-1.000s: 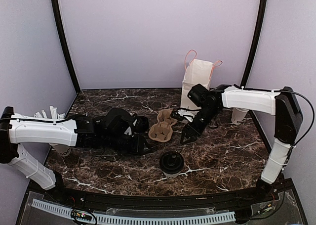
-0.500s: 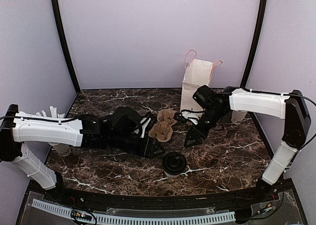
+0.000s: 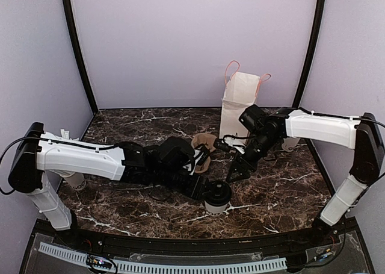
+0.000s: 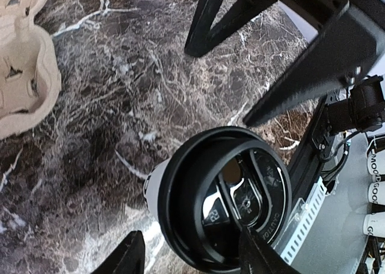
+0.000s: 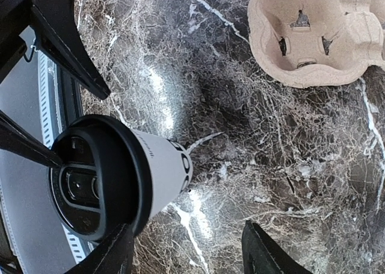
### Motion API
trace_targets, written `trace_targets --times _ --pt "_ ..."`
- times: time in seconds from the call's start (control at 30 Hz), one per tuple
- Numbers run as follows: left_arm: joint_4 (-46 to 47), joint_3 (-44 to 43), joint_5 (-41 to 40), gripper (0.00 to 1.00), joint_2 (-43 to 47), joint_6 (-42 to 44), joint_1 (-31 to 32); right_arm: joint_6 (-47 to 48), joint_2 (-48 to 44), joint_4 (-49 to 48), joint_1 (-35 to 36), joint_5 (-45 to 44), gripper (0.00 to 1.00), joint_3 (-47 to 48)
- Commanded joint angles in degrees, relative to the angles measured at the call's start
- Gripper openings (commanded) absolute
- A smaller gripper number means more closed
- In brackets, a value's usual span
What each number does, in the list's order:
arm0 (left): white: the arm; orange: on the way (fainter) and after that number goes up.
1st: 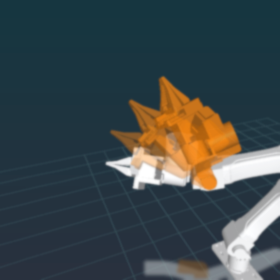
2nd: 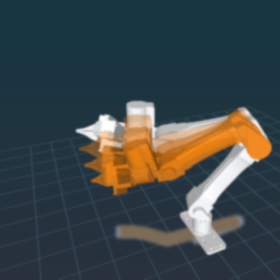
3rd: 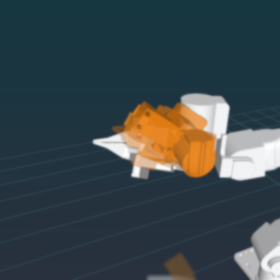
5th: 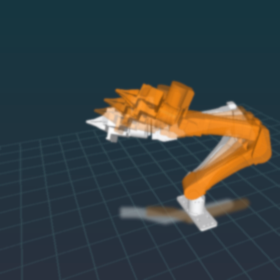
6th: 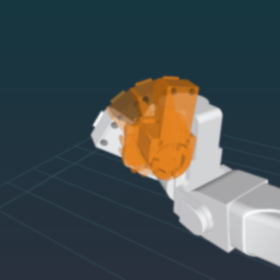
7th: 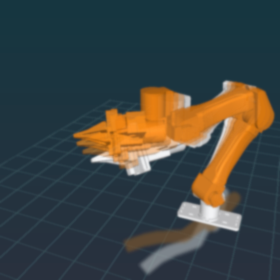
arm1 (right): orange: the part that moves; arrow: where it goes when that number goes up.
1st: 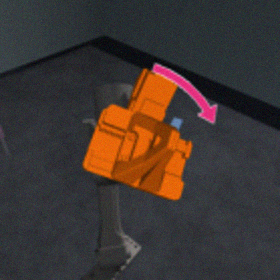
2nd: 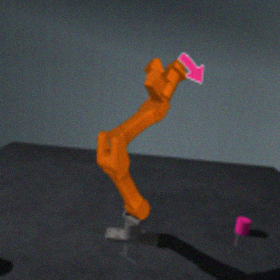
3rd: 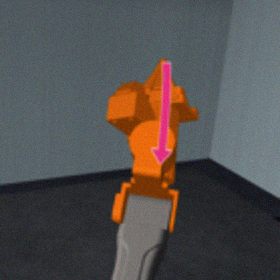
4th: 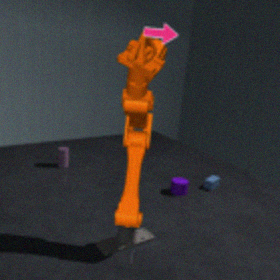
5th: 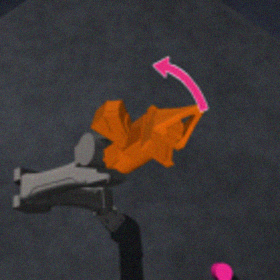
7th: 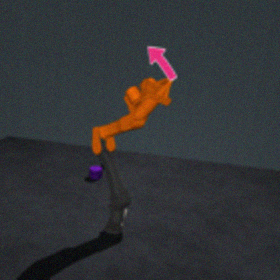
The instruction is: Pack the takeout coffee
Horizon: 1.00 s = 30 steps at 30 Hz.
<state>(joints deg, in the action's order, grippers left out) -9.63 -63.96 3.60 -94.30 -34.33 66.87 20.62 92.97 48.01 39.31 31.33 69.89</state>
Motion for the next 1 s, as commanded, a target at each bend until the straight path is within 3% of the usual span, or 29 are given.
trace_targets --times 0.0,0.33,0.73,0.97 --pt "-4.36 -3.77 -2.75 0.54 -2.11 0.40 0.01 1.10 -2.44 -0.82 -0.29 1.05 0.63 -1.49" --pt "0.34 -0.60 -2.35 0.47 -1.90 -5.34 0.01 9.43 -8.15 4.45 -0.18 10.62 0.70 -3.06" --pt "0.44 -0.47 -2.71 0.45 -1.35 -5.05 0.01 6.29 -7.66 -3.06 5.12 -6.13 0.73 -6.34" --pt "1.71 1.18 -1.72 0.44 0.25 -5.26 0.01 3.74 -3.61 -6.93 5.14 -11.05 0.72 -5.73"
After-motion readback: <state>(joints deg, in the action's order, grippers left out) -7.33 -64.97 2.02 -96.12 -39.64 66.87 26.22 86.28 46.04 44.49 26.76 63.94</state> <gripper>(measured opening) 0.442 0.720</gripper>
